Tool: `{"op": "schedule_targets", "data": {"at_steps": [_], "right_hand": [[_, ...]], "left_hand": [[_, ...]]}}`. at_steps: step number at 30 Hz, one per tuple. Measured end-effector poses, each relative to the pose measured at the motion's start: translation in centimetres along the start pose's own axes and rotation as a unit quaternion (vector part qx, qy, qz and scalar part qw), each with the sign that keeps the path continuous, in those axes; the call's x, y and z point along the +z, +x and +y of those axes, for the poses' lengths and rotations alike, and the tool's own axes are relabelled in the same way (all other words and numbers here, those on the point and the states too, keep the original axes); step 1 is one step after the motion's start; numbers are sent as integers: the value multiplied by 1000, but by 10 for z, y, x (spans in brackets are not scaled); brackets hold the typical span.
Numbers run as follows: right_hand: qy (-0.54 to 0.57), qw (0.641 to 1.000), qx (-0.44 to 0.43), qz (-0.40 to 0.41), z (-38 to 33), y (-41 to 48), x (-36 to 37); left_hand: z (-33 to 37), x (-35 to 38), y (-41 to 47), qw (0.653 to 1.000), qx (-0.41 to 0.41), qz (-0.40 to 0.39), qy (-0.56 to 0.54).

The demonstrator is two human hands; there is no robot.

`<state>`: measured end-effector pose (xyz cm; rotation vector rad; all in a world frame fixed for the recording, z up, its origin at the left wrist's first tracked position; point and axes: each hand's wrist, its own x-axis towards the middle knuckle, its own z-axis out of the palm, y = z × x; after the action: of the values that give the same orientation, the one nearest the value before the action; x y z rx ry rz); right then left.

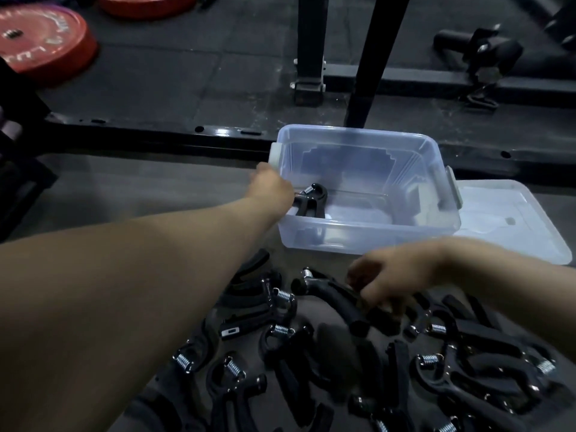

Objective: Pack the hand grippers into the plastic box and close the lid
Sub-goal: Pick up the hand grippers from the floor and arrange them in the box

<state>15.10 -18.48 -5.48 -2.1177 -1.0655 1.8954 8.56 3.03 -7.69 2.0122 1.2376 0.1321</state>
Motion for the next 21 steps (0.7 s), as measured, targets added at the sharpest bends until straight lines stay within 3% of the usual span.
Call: {"op": "schedule_targets", "data": {"at_steps": [5,8,12,17,21], "right_hand": [[212,959,-144,-123,-25,-55,-71],[297,937,-183,-14,-31,-56,-103],[262,954,-88,116,-36,-23,-122],[189,966,78,156,-35,36,-119],[122,967,121,190,-40,73,-113]], "left_hand": [[-4,1,-2,999,27,-4,28],[-2,1,-5,999,21,-4,32],[0,3,-8,997,23,8,69],[0,2,-10,998,18,10,61],[2,0,-13,998,19,3,65]]}}
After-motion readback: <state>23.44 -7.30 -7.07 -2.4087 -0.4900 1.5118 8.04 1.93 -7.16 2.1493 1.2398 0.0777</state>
